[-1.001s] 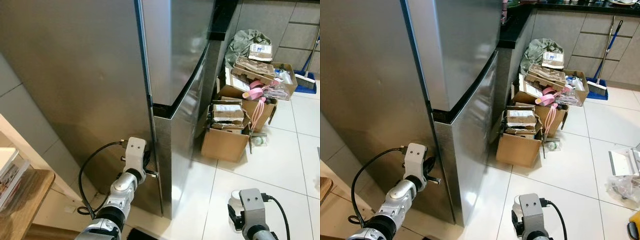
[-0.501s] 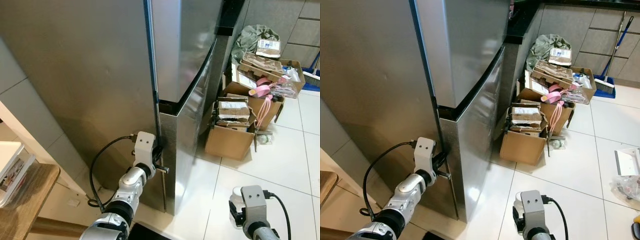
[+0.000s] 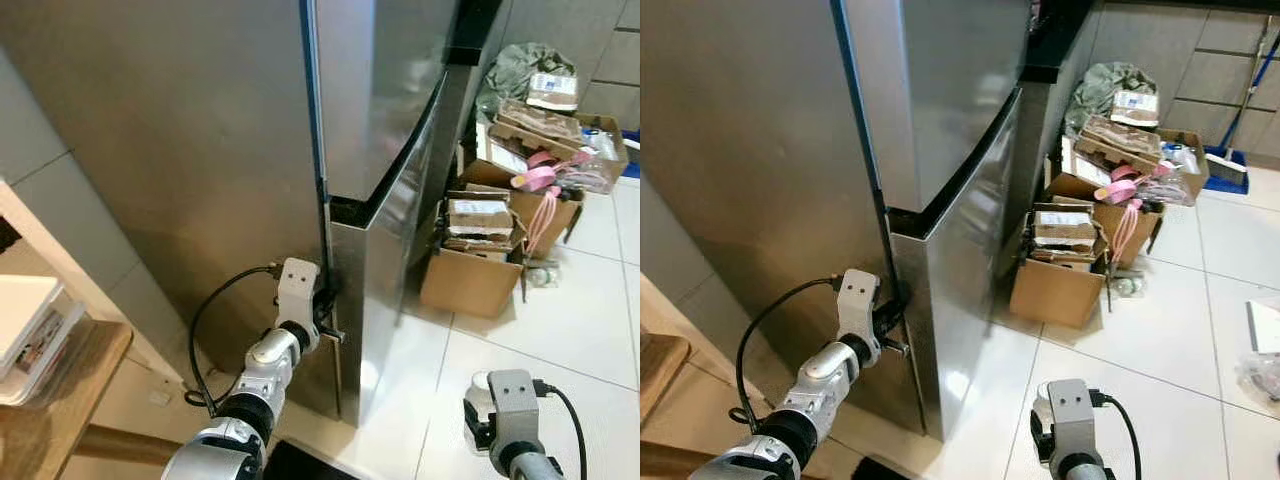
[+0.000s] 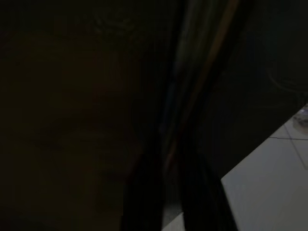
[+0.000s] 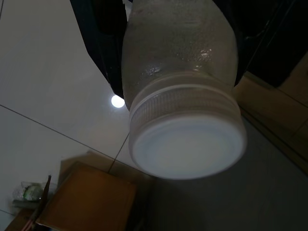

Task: Restocking fridge

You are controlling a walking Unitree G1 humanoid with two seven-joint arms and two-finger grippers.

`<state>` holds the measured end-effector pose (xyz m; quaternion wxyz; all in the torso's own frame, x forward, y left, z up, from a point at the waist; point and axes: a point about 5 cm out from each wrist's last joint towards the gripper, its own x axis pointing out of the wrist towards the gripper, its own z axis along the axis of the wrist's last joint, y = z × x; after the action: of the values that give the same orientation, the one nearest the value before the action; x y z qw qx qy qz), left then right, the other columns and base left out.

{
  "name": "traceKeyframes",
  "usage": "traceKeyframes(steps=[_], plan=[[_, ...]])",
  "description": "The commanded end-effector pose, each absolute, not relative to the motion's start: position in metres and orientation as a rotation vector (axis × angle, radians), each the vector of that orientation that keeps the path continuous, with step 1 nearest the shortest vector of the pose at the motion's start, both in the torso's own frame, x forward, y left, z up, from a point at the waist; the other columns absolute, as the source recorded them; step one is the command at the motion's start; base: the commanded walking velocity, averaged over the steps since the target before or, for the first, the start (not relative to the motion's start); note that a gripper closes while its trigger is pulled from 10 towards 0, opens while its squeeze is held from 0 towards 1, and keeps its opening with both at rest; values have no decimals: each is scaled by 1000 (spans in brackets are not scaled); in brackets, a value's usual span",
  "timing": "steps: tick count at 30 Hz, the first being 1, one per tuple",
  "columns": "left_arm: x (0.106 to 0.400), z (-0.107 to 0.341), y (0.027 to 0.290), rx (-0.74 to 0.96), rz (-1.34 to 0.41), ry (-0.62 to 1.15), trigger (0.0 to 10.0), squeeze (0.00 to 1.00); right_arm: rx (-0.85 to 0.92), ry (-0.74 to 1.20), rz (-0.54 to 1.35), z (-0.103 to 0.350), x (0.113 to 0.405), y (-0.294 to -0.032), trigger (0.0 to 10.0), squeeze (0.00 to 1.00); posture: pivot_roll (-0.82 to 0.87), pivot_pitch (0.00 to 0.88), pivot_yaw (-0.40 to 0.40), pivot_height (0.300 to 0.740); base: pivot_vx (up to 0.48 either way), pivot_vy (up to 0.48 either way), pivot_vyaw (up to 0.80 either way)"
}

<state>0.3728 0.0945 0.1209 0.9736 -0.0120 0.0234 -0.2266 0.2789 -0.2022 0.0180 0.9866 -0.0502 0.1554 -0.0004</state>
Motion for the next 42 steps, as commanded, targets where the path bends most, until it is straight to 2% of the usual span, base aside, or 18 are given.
traceKeyframes(steps=[1,11,12,13,14,15,16,17,19,27,37,39,42], plan=[[372,123,81,-41,-509,45,10000,1000,-97,311,-14,19,278,-205,10000,0,-68,238,48,740,0,0,0],[368,121,75,-67,-572,38,10000,1000,-95,314,-14,18,277,-204,10000,0,-66,234,49,740,0,0,0],[366,122,71,-87,-604,35,10000,1000,-95,315,-14,18,277,-205,10000,0,-66,233,48,740,0,0,0],[361,122,60,-131,-708,37,10000,953,-95,317,-13,17,277,-205,10000,0,-66,233,47,740,0,0,0],[361,122,60,-131,-708,37,10000,953,-95,317,-13,17,277,-205,10000,0,-66,233,47,740,0,0,0],[351,122,44,-186,-883,44,10000,0,-95,322,-11,16,277,-205,10000,0,-67,231,46,740,0,0,0],[341,123,31,-223,-1032,49,10000,0,-95,325,-9,15,276,-204,10000,0,-67,231,46,740,0,0,0],[341,123,31,-223,-1032,49,10000,0,-95,325,-9,15,276,-204,10000,0,-67,231,46,740,0,0,0],[329,125,17,-252,-1179,58,10000,0,-94,329,-8,15,276,-204,10000,0,-69,229,50,740,0,0,0],[328,120,18,-219,-1182,69,10000,0,-101,354,4,9,270,-201,10000,0,-72,224,51,740,0,0,0],[299,102,45,-226,-1263,155,10000,0,-79,412,48,-8,243,-198,10000,0,-83,211,66,740,0,0,0],[296,97,52,-199,-1245,175,10000,0,-66,417,69,-8,240,-196,10000,0,-84,209,70,740,0,0,0],[288,79,86,-116,-1093,215,10000,0,-38,397,225,-3,237,-185,10000,0,-87,201,80,740,0,0,0]])
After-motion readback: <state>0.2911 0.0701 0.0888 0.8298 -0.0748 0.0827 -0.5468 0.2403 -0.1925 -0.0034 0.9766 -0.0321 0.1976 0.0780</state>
